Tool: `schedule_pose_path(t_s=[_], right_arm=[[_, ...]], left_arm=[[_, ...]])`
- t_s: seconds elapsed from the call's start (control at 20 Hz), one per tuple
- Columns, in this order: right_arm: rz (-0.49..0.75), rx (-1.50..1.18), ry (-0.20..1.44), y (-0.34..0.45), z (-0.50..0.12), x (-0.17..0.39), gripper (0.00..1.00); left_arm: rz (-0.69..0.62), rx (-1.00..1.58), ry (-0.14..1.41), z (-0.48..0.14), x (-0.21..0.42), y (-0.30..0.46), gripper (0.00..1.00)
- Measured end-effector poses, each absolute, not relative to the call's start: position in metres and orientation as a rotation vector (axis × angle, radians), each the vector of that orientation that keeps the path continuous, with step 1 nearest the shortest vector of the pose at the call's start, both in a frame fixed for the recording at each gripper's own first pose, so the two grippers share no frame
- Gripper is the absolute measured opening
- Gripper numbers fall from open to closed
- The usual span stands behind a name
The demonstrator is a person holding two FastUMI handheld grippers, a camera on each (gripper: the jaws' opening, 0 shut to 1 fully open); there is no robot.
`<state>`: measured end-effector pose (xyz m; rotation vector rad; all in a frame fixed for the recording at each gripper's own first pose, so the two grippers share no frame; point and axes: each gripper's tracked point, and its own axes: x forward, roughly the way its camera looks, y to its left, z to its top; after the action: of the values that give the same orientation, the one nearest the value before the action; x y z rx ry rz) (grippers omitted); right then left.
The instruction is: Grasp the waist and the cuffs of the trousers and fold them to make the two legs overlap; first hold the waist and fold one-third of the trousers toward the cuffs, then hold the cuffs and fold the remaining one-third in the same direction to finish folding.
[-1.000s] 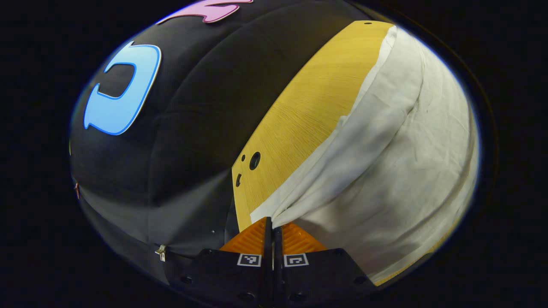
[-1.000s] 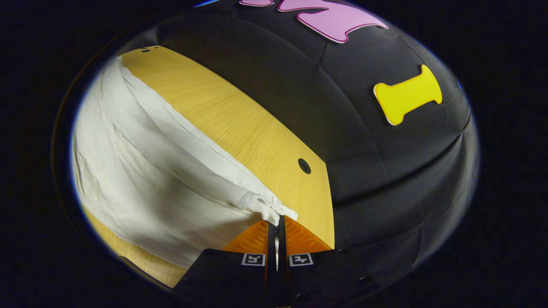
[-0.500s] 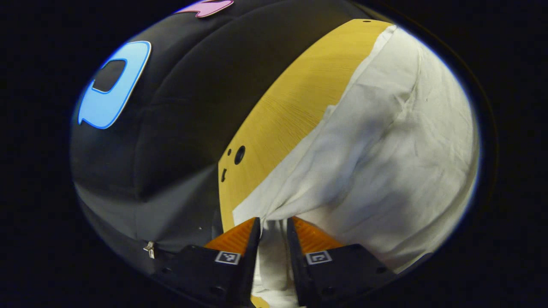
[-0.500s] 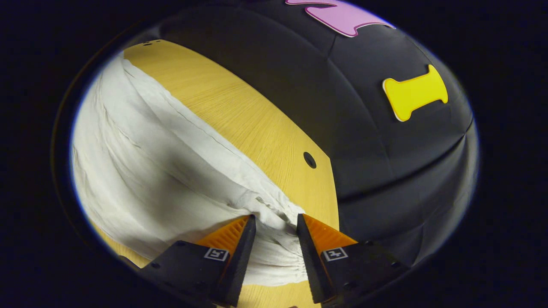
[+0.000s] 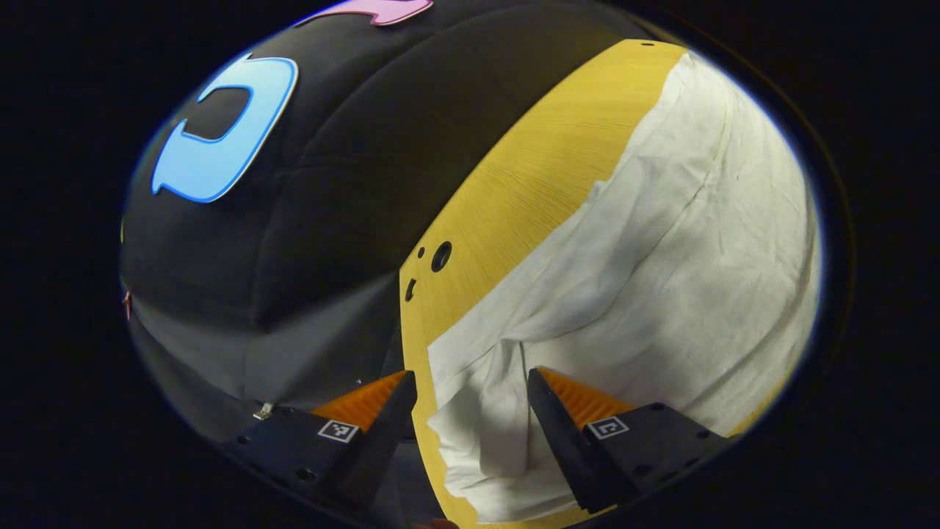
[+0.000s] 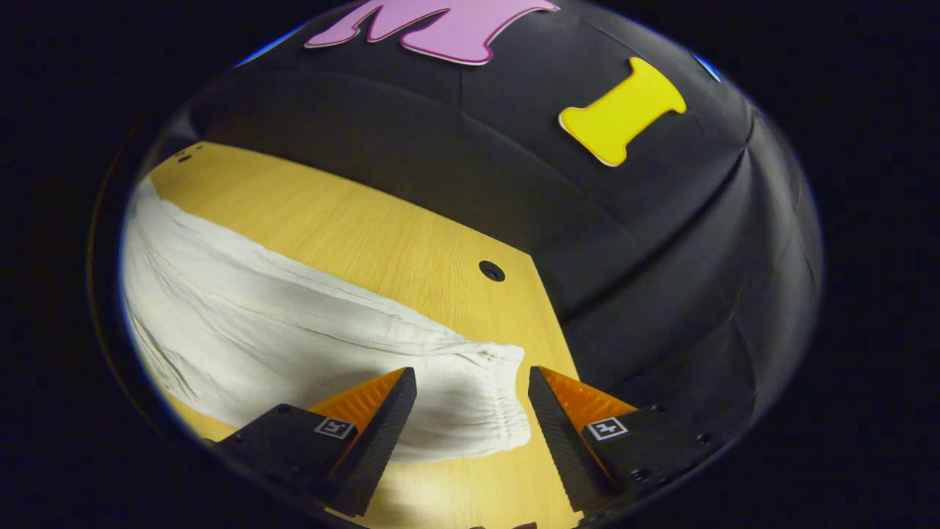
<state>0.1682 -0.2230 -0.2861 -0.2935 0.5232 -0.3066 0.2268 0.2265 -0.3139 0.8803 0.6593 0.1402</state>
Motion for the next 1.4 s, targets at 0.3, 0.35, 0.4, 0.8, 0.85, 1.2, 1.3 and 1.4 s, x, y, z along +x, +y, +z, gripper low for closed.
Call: schedule_pose_path(t_s=[0.3, 0.35, 0.4, 0.8, 0.85, 1.2, 1.3, 1.4], right_arm=[[-0.44, 0.371, 0.529, -0.211, -0.302, 0.138, 0.98], [-0.459, 0.425, 0.524, -0.211, -0.304, 0.138, 0.98], [-0.473, 0.471, 0.518, -0.211, -0.308, 0.138, 0.99], [-0.699, 0.71, 0.582, -0.24, -0.358, 0.137, 0.99], [-0.707, 0.729, 0.58, -0.24, -0.36, 0.143, 0.99], [-0.824, 0.782, 0.572, -0.265, -0.366, 0.154, 0.84], [-0.809, 0.788, 0.614, -0.266, -0.368, 0.151, 0.46], [-0.81, 0.782, 0.601, -0.269, -0.362, 0.151, 0.1]], left_arm=[[0.151, 0.784, 0.639, -0.302, 0.191, 0.23, 0.97], [0.153, 0.773, 0.636, -0.301, 0.185, 0.23, 0.97], [0.15, 0.757, 0.632, -0.3, 0.179, 0.229, 0.97], [0.107, 0.718, 0.644, -0.298, 0.125, 0.215, 0.97], [0.103, 0.722, 0.652, -0.302, 0.119, 0.214, 0.97], [0.112, 0.571, 0.742, -0.326, 0.081, 0.207, 0.97], [0.128, 0.427, 0.78, -0.333, 0.069, 0.199, 0.97], [0.134, 0.276, 0.806, -0.337, 0.062, 0.187, 0.97]])
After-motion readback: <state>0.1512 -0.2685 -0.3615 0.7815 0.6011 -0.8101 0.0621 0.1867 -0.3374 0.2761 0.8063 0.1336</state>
